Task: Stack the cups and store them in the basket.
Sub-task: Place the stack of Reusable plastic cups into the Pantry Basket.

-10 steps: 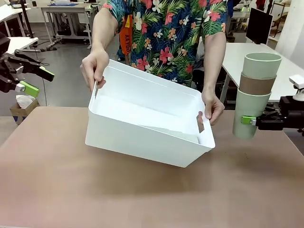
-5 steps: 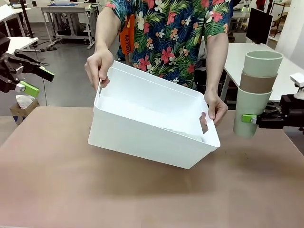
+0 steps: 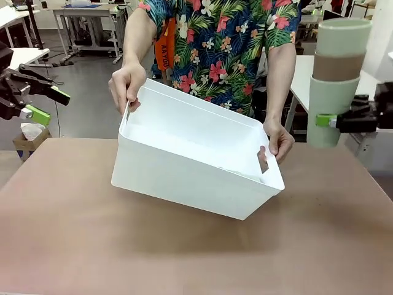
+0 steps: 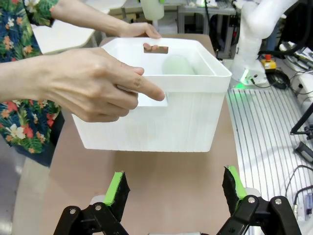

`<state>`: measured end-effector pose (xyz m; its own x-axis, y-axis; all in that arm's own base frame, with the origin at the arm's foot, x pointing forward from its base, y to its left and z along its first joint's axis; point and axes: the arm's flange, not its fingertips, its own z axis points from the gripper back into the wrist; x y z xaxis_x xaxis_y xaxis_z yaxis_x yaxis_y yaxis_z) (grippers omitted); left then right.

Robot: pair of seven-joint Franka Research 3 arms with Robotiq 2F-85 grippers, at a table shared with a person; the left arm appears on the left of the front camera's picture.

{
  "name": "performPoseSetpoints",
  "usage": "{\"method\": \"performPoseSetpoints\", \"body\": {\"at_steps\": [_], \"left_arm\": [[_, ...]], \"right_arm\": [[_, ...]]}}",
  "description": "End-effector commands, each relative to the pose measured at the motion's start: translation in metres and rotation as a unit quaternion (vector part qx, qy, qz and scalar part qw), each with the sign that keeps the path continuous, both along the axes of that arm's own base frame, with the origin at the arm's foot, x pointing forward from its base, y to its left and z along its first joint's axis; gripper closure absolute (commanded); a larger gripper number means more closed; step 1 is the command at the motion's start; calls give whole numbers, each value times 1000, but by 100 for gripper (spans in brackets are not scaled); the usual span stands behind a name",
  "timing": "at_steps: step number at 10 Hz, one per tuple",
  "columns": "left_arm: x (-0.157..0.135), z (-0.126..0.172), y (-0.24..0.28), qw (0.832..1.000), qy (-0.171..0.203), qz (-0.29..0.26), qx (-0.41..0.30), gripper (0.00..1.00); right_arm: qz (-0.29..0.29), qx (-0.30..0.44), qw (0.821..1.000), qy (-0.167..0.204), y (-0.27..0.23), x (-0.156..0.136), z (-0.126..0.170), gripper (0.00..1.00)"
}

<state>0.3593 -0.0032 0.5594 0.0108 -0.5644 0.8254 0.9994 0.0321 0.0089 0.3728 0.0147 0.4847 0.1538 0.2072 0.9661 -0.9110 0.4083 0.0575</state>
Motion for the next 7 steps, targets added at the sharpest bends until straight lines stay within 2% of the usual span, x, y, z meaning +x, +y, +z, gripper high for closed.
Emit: {"method": "performPoseSetpoints", "body": {"at_steps": [1, 4, 7], "left_arm": [[0, 5, -1, 1000, 4, 1, -8, 0], [0, 5, -1, 1000, 4, 1, -8, 0], [0, 5, -1, 1000, 4, 1, -8, 0]], "right_arm": [[-22, -27, 999, 2, 38, -2, 34, 15], [-24, -82, 996, -8, 91, -4, 65, 15], [-20, -152, 988, -8, 143, 3, 64, 15]]}}
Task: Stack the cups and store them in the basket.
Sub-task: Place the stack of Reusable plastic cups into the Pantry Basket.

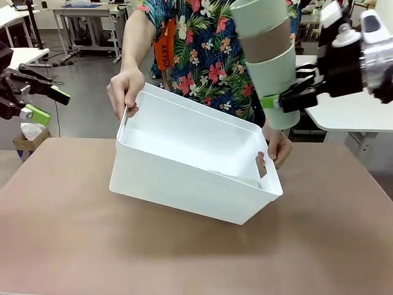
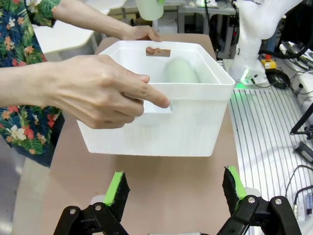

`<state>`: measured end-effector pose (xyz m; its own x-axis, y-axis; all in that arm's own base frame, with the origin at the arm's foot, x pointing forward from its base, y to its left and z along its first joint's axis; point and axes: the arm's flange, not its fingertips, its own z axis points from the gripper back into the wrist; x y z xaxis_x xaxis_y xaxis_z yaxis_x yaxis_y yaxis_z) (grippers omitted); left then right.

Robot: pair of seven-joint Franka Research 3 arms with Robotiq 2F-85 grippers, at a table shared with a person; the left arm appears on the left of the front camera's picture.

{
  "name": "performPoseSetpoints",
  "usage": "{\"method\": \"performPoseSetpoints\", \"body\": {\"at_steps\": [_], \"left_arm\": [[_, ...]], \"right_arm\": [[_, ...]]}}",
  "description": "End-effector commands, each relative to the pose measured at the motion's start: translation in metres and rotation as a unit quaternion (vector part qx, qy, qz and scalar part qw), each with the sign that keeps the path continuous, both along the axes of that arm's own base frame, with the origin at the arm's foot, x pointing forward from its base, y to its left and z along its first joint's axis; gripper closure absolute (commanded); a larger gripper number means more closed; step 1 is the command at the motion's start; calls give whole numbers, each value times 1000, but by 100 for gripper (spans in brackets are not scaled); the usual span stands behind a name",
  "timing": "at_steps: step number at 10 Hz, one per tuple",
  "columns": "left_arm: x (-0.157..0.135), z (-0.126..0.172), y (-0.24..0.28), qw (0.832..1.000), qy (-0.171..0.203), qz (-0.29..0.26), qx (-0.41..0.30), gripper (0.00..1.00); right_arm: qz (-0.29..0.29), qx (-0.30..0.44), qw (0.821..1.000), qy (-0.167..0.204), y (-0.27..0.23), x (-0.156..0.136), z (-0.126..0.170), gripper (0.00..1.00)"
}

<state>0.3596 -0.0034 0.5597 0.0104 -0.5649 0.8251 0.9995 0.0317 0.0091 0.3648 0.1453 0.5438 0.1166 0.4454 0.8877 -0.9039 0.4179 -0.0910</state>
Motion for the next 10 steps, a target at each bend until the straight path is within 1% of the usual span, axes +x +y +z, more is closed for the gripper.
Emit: {"method": "performPoseSetpoints", "body": {"at_steps": [1, 4, 7, 10], "left_arm": [[0, 4, -1, 1000, 4, 2, -8, 0], [0, 4, -1, 1000, 4, 2, -8, 0], [0, 4, -1, 1000, 4, 2, -8, 0], [0, 4, -1, 1000, 4, 2, -8, 0]], "right_arm": [[-13, -41, 999, 17, 23, 12, 1, 15], [-18, -93, 995, 16, 60, 22, -22, 15], [-22, -135, 991, 0, 87, 12, -44, 15], [-20, -163, 986, 0, 99, 3, -61, 15]]}}
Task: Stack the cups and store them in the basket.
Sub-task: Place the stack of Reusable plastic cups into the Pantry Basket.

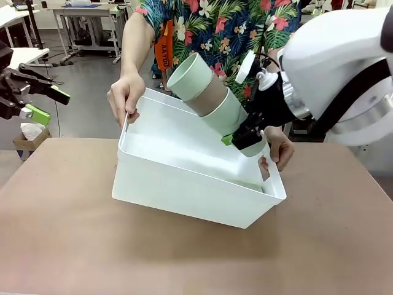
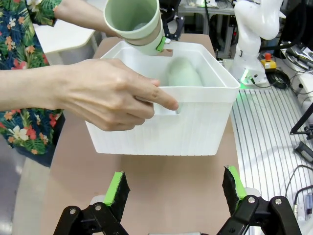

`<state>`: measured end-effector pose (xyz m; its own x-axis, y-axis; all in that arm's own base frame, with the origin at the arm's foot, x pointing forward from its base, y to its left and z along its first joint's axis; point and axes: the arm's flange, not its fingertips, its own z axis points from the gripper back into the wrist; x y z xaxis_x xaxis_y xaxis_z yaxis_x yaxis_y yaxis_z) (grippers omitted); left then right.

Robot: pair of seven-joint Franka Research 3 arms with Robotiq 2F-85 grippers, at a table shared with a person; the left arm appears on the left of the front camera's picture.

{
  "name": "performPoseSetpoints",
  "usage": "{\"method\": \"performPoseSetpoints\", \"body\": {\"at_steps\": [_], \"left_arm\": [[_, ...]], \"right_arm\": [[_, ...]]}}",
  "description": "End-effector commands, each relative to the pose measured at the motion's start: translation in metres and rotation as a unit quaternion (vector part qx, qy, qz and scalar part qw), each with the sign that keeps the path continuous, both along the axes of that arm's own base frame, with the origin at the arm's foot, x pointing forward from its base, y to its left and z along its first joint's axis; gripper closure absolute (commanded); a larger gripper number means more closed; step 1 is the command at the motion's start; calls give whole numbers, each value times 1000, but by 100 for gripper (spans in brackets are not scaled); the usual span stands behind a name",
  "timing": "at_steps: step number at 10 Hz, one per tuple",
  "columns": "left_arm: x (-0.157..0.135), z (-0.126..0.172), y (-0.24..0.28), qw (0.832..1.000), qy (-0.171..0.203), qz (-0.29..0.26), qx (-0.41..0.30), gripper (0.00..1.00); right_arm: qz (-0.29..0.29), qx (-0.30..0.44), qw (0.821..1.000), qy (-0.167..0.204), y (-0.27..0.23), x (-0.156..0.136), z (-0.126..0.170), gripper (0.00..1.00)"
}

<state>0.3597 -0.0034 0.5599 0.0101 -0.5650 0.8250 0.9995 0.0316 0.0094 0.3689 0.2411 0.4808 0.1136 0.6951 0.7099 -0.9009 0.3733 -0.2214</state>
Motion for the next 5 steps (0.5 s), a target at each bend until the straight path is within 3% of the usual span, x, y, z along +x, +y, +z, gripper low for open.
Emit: {"method": "performPoseSetpoints", "body": {"at_steps": [1, 5], "left_arm": [[0, 4, -1, 1000, 5, 2, -8, 0], [0, 4, -1, 1000, 5, 2, -8, 0]], "right_arm": [[-17, -15, 1000, 7, 6, 0, -5, 15], [-13, -43, 999, 26, 19, 6, -30, 15]]}}
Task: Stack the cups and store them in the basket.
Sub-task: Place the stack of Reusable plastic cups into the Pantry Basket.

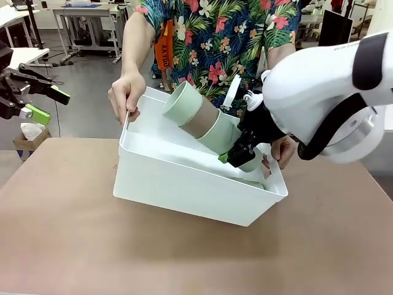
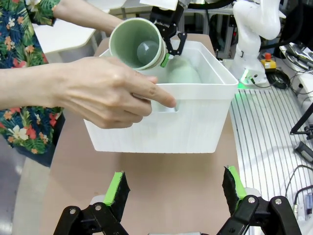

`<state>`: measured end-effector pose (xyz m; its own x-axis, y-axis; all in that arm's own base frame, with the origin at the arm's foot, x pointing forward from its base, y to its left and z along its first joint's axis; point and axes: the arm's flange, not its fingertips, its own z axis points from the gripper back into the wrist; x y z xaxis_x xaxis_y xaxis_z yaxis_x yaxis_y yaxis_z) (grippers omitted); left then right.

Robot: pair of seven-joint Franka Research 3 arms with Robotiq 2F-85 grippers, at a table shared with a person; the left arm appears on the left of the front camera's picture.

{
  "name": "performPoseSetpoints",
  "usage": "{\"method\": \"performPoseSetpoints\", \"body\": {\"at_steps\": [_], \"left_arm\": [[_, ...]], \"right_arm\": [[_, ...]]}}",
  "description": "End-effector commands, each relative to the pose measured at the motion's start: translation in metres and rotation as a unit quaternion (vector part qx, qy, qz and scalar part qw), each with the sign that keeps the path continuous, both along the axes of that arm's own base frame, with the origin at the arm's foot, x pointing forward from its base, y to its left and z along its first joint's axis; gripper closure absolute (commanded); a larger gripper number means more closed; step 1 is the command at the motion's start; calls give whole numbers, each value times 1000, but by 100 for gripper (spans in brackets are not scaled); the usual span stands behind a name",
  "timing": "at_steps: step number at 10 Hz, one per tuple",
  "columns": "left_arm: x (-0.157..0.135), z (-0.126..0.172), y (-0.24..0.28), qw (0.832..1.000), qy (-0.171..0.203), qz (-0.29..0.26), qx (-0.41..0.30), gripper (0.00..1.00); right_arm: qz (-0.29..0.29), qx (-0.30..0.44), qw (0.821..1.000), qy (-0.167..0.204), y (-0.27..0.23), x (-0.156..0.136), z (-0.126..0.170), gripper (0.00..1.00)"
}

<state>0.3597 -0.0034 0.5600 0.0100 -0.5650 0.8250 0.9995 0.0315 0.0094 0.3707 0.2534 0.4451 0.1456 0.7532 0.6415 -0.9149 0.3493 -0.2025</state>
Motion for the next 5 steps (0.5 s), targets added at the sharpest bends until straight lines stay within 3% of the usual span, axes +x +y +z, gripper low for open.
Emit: {"method": "performPoseSetpoints", "body": {"at_steps": [1, 5], "left_arm": [[0, 4, -1, 1000, 5, 2, -8, 0], [0, 4, -1, 1000, 5, 2, -8, 0]], "right_arm": [[-19, -7, 1000, 2, 9, 8, 1, 15], [-18, -42, 999, 10, 24, 15, -26, 15]]}}
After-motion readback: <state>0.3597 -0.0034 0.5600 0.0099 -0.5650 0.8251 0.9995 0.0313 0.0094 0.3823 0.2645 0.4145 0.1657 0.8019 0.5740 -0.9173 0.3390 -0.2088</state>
